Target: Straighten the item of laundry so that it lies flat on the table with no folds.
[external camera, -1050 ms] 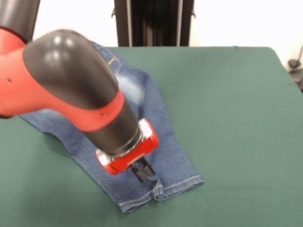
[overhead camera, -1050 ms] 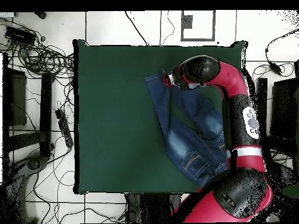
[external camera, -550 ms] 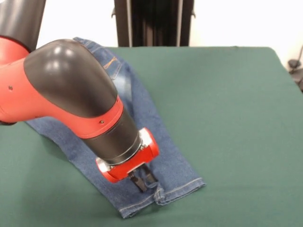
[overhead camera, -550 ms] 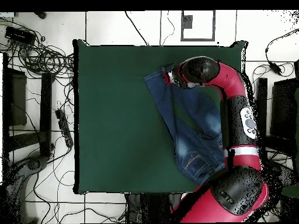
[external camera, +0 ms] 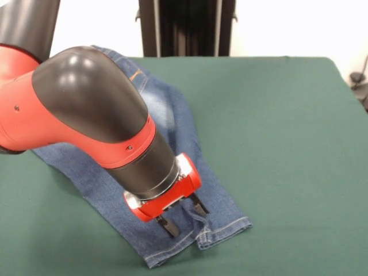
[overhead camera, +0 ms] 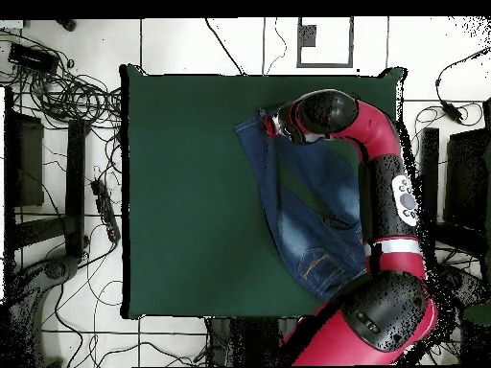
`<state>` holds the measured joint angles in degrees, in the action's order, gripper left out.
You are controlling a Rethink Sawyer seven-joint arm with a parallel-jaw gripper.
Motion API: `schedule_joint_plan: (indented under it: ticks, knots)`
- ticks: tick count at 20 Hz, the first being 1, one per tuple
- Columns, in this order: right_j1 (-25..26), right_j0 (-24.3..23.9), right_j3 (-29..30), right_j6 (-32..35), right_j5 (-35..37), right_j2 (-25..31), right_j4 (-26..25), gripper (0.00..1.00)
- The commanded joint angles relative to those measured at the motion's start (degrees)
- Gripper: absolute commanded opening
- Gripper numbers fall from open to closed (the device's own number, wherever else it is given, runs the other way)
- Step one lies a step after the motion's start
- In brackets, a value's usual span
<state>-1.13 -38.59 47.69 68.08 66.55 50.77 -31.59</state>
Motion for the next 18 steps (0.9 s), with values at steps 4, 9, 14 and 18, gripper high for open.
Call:
schedule_joint_plan:
  ticks: [4, 9, 14, 18]
  knots:
    - [6.69, 3.11, -0.97, -13.80, -14.03, -2.96, -6.76, 1.00]
    - [5.39, 3.19, 0.44, -12.06, -14.71, -3.40, -6.84, 1.00]
    - [2.22, 3.95, 4.01, -6.31, -17.31, -4.54, -7.13, 1.00]
    - [-2.03, 5.61, 8.50, 1.38, -19.21, -6.33, -6.71, 1.00]
